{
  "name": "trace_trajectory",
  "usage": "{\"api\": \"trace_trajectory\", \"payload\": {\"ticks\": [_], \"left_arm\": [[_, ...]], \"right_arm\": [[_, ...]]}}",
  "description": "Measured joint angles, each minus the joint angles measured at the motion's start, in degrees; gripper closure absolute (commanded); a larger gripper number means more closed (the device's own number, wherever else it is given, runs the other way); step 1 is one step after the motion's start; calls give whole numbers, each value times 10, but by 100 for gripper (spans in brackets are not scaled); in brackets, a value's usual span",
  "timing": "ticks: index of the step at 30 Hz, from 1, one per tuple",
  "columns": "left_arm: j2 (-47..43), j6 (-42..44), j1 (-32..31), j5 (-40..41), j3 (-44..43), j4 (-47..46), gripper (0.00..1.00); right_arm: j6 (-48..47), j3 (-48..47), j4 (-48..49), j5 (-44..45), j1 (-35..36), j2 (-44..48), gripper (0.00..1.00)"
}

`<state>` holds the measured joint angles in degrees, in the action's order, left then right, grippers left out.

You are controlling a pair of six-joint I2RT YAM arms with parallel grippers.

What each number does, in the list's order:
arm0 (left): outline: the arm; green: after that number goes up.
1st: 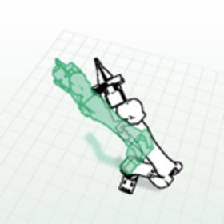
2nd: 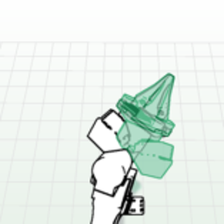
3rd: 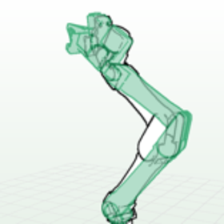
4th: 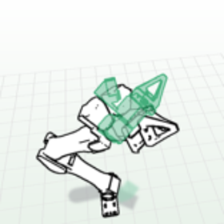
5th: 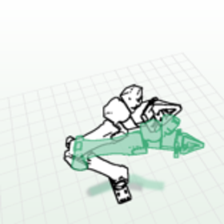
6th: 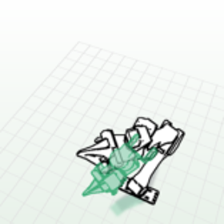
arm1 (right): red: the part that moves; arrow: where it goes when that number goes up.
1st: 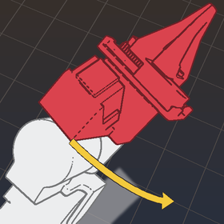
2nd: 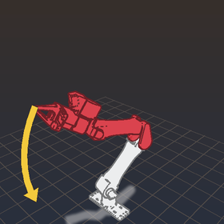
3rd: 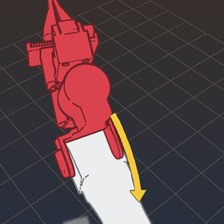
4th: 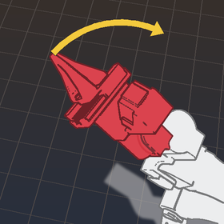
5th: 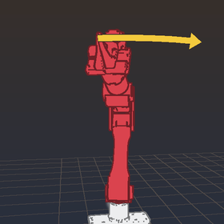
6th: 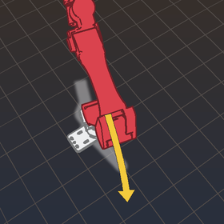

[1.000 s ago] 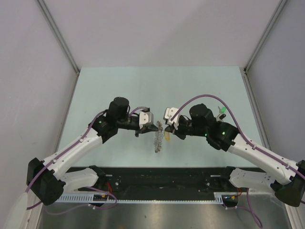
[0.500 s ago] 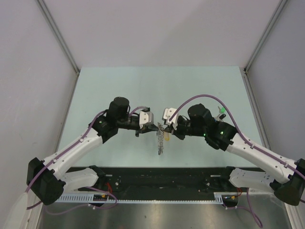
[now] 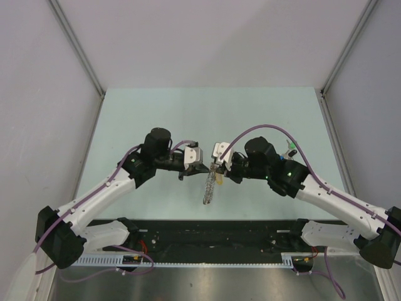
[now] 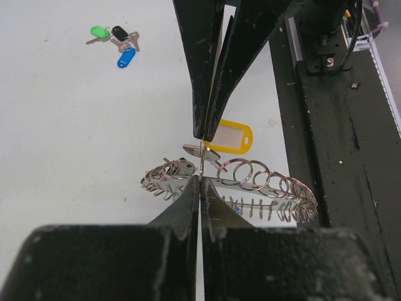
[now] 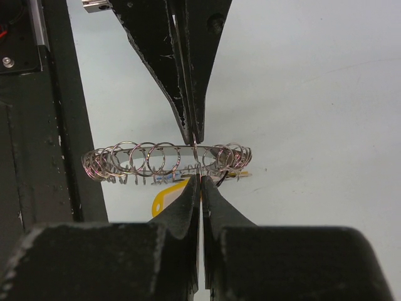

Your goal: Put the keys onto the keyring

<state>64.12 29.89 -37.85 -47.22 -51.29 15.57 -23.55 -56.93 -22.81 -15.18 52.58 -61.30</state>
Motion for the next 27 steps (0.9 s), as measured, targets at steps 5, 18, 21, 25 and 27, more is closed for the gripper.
{"api": "trace_trajectory", "payload": {"ticks": [5, 18, 21, 25, 27], "left_arm": [[0, 0, 0, 0, 0, 0, 100], [16, -5, -1, 3, 0, 0, 100], [16, -5, -1, 4, 0, 0, 100], [16, -6, -1, 5, 0, 0, 100], [16, -6, -1, 5, 0, 0, 100]], "right_arm": [[-3, 0, 0, 4, 2, 0, 100], [-5, 0, -1, 18, 5, 3, 100], [-5, 0, -1, 18, 6, 4, 100], [-5, 0, -1, 18, 8, 3, 100], [-5, 0, -1, 18, 9, 3, 100]]}}
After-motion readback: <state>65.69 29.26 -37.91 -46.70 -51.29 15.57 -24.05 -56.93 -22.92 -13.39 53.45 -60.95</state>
